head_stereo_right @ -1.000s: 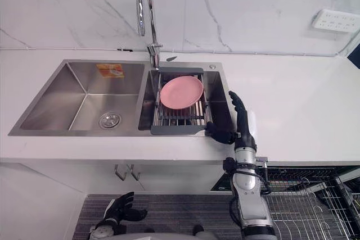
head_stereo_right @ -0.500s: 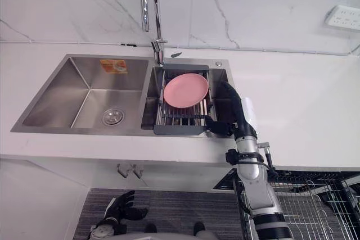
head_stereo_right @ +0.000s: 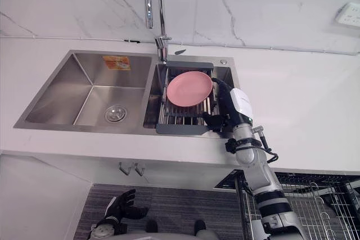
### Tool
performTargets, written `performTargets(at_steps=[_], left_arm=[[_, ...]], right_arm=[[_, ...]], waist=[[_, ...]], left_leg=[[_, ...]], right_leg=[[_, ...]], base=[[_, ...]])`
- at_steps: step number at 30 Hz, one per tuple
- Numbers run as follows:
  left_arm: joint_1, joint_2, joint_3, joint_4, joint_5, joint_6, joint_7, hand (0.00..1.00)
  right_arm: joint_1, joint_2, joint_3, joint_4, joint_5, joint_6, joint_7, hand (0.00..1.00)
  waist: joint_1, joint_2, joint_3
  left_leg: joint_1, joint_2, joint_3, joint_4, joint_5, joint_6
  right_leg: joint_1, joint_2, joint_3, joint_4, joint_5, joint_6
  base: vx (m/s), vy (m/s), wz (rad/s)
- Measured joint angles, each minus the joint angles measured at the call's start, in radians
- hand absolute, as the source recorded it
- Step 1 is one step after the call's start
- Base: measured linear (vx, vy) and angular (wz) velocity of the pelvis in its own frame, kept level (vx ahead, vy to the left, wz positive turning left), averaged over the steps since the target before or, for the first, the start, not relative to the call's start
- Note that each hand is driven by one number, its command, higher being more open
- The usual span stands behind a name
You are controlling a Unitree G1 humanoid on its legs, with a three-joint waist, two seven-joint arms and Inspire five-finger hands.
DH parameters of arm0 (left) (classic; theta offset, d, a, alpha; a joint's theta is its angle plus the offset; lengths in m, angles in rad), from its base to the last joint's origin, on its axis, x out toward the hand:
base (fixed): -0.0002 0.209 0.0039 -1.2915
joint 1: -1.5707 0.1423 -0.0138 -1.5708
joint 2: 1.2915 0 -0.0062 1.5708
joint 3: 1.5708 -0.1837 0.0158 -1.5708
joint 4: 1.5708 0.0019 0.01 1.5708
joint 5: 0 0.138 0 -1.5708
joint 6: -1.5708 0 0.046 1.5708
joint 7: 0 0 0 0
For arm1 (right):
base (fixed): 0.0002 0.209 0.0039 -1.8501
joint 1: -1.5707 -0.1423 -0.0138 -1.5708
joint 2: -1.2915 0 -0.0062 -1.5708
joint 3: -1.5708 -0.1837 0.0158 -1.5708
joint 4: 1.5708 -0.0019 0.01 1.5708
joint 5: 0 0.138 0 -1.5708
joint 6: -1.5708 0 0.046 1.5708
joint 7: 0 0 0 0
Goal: Walk over to the sink, pick up the cup, carry it to the dishwasher, place the cup inside the dishwasher, then close the dishwasher door
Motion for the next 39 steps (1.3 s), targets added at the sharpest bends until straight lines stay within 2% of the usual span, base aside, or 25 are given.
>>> performTargets(at_steps=[11,25,39], left_arm=[[-0.001,-0.002,-0.019,-0.014,-0.001,-0.005,0.001,0.9],[-0.002,-0.001,-0.034,-0.025,-0.005,-0.013,0.003,0.9],[-0.002,0.003,-0.037,-0.035,-0.005,-0.016,0.007,0.9]], right_arm=[[-0.09,-0.027,0.049,0.111,-0.086,0.028,-0.002,0.9],[-0.143,-0.025,0.067,0.124,-0.178,0.057,-0.042,0.9],[-0.15,-0.02,0.067,0.112,-0.27,0.06,-0.074,0.9]], waist=[[0.012,0.012,0.008],[0.012,0.019,0.027],[0.012,0.014,0.043]], left_leg=[[-0.025,-0.003,-0.019,0.001,0.002,0.0],[-0.041,-0.004,-0.03,-0.019,0.027,0.0],[-0.041,-0.003,-0.042,-0.053,0.052,-0.002]], right_leg=[[-0.015,-0.003,-0.014,0.002,0.0,0.0],[-0.034,-0.004,-0.026,0.003,0.0,0.0],[-0.043,-0.003,-0.038,0.004,0.0,-0.001]], base=[[-0.01,-0.004,0.05],[-0.04,-0.008,0.03],[-0.01,-0.003,0.02]])
